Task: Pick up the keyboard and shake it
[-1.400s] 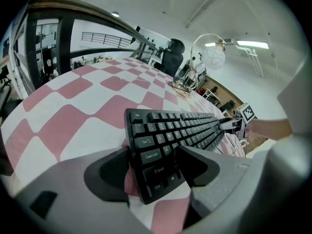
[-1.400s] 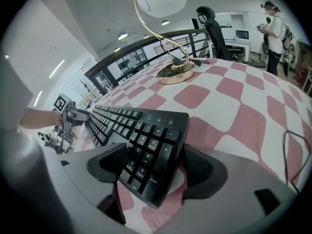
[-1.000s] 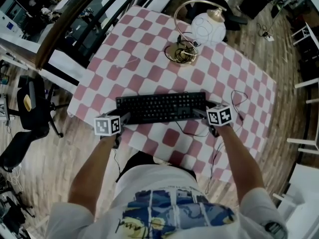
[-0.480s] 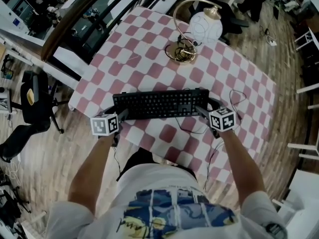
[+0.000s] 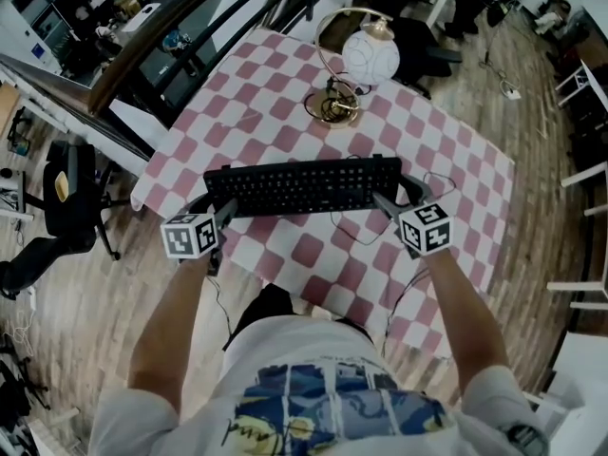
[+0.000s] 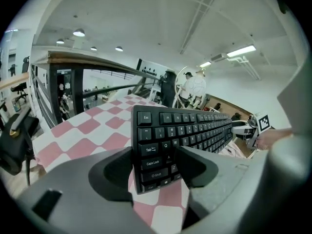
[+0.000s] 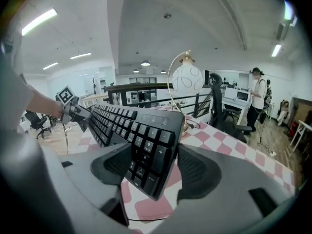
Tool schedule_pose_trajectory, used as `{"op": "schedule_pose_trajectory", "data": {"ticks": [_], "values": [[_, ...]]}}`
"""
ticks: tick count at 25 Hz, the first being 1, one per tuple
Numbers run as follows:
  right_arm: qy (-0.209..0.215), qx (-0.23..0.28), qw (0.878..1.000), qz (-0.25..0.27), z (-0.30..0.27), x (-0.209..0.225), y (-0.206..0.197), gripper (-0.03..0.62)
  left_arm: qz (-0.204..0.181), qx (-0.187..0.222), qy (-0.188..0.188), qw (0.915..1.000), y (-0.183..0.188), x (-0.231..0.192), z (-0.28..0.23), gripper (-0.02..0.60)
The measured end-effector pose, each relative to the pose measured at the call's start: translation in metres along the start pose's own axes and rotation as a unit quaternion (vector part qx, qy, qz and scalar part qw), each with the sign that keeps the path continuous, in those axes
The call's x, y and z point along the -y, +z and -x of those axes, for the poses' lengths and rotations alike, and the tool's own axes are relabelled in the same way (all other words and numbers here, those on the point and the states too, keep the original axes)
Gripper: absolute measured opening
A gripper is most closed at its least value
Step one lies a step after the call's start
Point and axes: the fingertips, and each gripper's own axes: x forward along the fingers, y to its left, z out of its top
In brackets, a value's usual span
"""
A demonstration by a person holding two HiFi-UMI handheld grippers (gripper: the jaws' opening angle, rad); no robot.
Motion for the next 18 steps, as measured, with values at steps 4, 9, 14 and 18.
{"op": "schedule_pose_trajectory", "data": {"ticks": [4, 9, 14, 18], "values": [[-0.006, 0.028, 0.999, 0.026, 0.022, 0.001, 0.021, 0.292, -0.011, 0.027, 0.004, 0.9996, 0.015, 0.015, 0.019, 0.275], [-0.019, 0.068, 0.996, 0.062, 0.049, 0.002, 0.050, 0.293, -0.030, 0.062, 0.009, 0.9976, 0.036, 0.034, 0.043, 0.275], [-0.025, 0.104, 0.989, 0.100, 0.078, -0.003, 0.077, 0.291, -0.040, 0.097, 0.014, 0.9944, 0.054, 0.049, 0.070, 0.275], [-0.031, 0.135, 0.983, 0.124, 0.102, -0.011, 0.102, 0.290, -0.049, 0.124, 0.019, 0.9909, 0.066, 0.058, 0.091, 0.275]]}}
